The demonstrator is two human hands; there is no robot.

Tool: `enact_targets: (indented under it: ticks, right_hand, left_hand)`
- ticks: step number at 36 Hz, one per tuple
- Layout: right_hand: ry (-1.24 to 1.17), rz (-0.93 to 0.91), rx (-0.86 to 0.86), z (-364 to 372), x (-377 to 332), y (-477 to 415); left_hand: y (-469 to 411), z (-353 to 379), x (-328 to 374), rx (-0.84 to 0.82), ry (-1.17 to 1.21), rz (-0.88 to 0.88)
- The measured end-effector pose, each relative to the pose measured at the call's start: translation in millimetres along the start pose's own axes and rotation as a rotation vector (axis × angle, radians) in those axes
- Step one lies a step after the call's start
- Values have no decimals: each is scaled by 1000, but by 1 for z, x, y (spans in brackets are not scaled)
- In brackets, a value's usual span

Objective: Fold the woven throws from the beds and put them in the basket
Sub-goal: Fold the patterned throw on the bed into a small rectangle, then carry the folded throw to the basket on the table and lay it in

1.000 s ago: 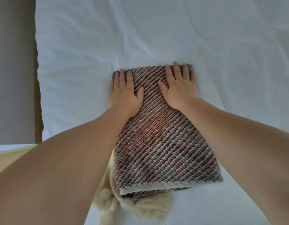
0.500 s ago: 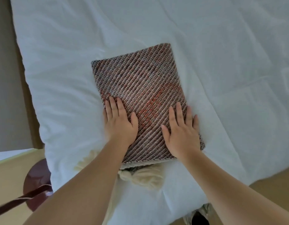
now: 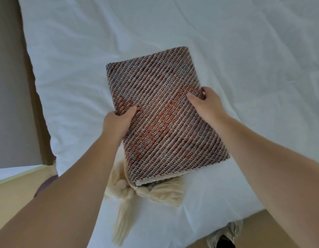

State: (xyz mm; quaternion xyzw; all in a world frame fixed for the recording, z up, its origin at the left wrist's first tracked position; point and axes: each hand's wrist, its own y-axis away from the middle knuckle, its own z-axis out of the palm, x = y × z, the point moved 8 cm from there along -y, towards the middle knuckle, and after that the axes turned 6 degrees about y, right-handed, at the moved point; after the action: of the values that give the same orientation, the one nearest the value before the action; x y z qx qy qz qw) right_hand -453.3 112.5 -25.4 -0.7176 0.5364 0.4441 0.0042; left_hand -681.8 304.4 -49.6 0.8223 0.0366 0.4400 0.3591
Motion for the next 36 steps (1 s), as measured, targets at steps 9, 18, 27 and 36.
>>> enact_targets:
  ticks: [9,18,27,36]
  right_hand:
    - [-172,53,-178,-6,-7,-5]
    - [-215,23,17,-106,-36,72]
    - [-294,4,383,-317,-35,222]
    - [-363,-31,734,-505,50,401]
  left_hand:
    - [17,7,-4,-112,280,-42]
    - [110,14,102,-110,68,273]
    - [288,85,237,-314,-31,573]
    - [508,204,302,-623,-67,853]
